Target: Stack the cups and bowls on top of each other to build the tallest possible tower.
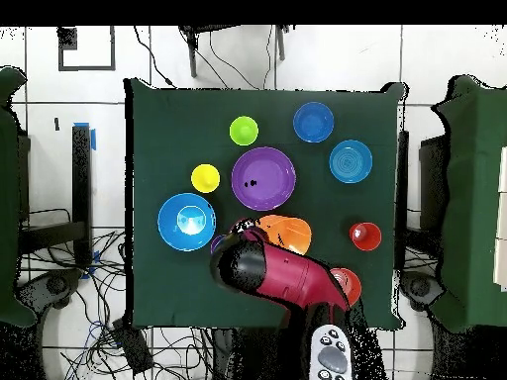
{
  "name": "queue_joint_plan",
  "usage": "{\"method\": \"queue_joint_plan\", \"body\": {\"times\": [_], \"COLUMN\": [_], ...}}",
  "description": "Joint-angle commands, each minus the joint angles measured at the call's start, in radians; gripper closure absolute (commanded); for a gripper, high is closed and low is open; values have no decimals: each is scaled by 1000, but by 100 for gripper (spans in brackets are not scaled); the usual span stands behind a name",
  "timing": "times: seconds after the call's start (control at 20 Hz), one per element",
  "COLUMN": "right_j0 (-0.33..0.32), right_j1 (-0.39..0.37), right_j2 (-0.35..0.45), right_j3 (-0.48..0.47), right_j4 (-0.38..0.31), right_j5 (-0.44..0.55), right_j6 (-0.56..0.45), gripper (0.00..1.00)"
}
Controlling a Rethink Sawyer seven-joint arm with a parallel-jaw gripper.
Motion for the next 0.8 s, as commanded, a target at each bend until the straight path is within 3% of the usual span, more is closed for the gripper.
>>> {"method": "queue_joint_plan", "body": {"times": [0.05, 0.45, 0.8], "right_j0": [15, -6, -49], "right_j1": [-28, -92, -176], "right_j2": [37, 42, 81], "right_j3": [-47, -13, 25], "right_j4": [-71, -114, -107], "right_j5": [28, -12, 72], "right_j6": [16, 4, -24], "gripper": [100, 100, 100]}}
